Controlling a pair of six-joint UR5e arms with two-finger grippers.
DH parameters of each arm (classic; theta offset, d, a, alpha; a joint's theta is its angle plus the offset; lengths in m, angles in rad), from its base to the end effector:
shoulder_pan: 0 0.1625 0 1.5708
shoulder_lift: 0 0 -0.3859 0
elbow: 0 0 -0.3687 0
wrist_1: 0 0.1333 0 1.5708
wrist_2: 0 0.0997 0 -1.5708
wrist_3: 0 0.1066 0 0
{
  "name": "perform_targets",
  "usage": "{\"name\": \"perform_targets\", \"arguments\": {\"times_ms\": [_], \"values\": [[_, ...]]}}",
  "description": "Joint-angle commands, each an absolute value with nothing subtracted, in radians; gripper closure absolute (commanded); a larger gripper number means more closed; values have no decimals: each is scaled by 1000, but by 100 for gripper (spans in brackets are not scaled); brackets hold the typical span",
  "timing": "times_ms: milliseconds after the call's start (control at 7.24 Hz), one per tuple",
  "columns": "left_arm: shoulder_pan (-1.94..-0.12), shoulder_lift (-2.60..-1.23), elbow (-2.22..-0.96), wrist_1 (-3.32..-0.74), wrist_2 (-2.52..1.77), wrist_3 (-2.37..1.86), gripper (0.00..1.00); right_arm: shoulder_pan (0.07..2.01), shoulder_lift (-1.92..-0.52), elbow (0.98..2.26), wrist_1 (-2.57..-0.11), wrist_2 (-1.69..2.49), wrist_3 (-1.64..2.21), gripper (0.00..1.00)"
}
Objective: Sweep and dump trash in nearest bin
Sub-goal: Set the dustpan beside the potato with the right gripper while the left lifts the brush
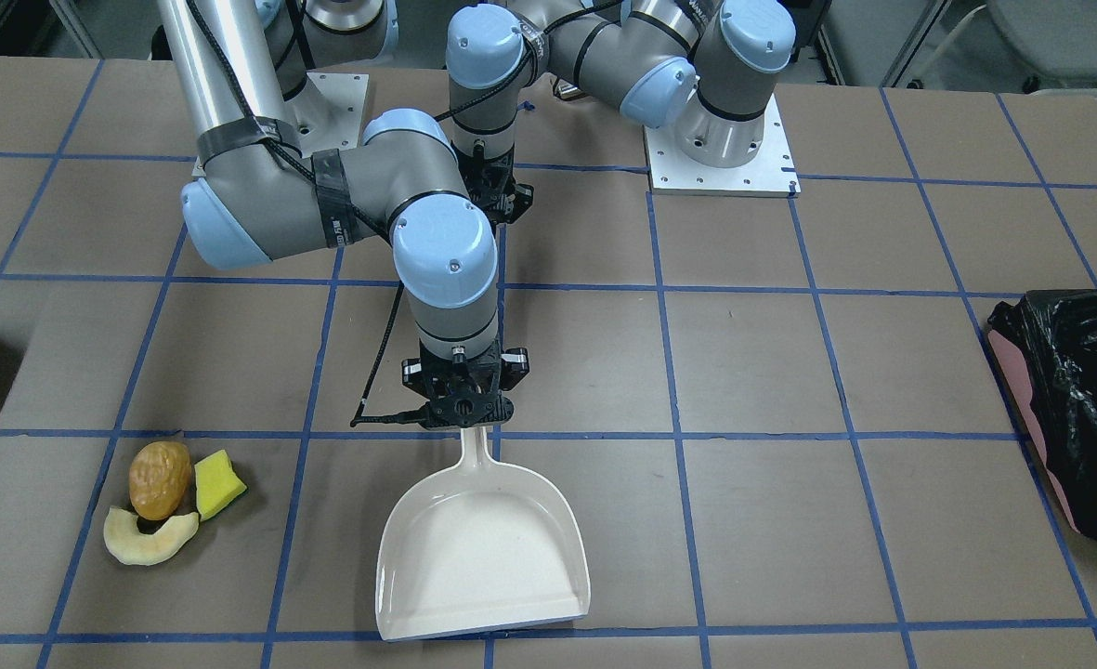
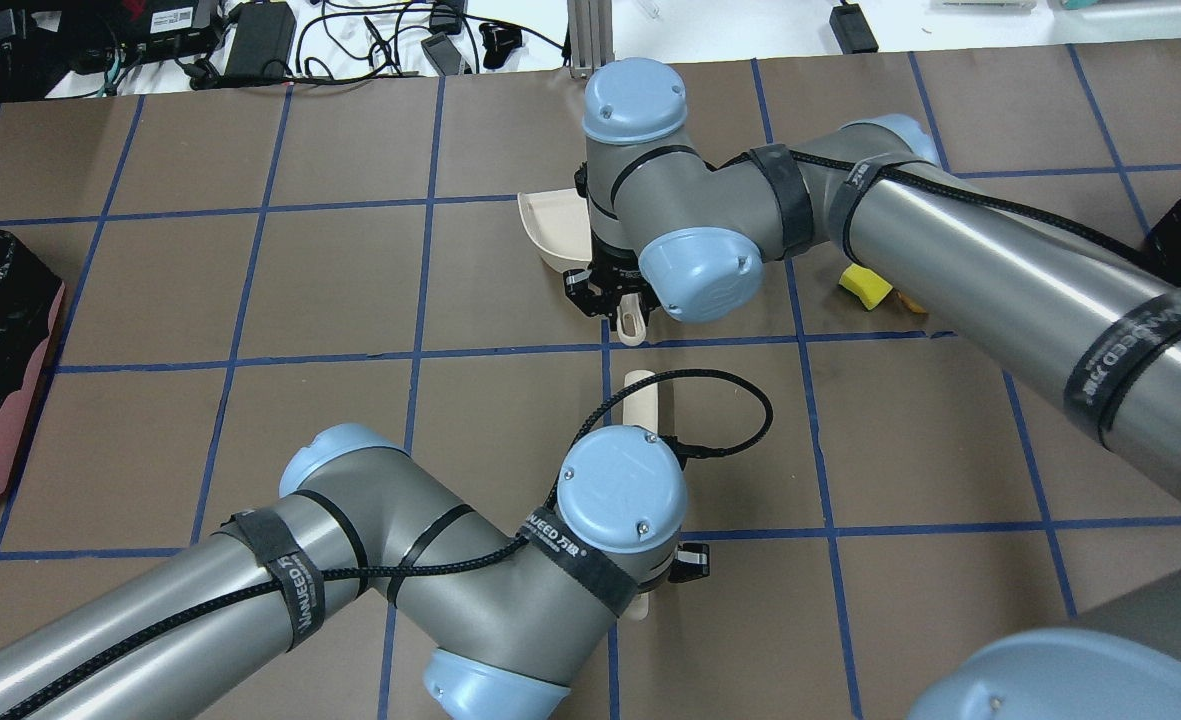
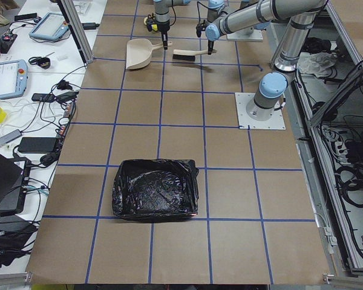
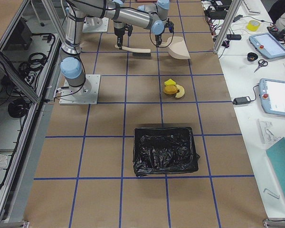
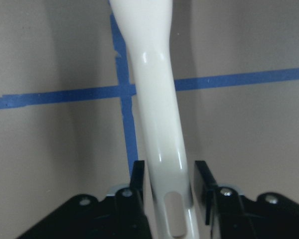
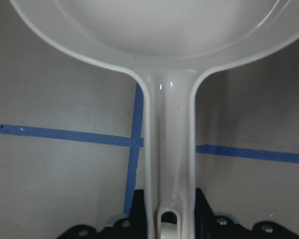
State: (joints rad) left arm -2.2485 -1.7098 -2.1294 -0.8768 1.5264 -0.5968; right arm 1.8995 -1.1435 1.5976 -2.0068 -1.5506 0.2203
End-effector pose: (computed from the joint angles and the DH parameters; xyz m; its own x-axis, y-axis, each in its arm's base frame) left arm -0.3805 -0.2526 0.2010 -0.9962 0.0802 0.0347 0.0812 0.9963 0.0279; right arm 0.3183 -0.5137 0.2436 -0.9940 -0.1078 -0.0157 -0.1082 0.9939 0.0221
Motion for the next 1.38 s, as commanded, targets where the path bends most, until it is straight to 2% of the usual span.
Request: {"name": "perform_targets", "arguments": {"times_ms": [0,276,553,967,1244], "values": [[-2243,-1703,-2122,-881,1531,-601,100,1820,-1215,1582,-1945,-1612,94,95],[-2232,-1700,-2082,-914,1554,-592,100,1673,-1261,1582,-1864,-1608,-178,96],[-2207,-1701,-1931,-1162,1620,-601,100,1513,-1287,1582,-1829,-1634,-530,97],[-2120,-1736,-1807,-1183,1606,-580,100,1297,-1333,1580,-1829,-1727,-953,99],[-2097,-1828,-1644,-1206,1557,-598,100,1174,-1341,1580,-1836,-1787,-1166,99]]}}
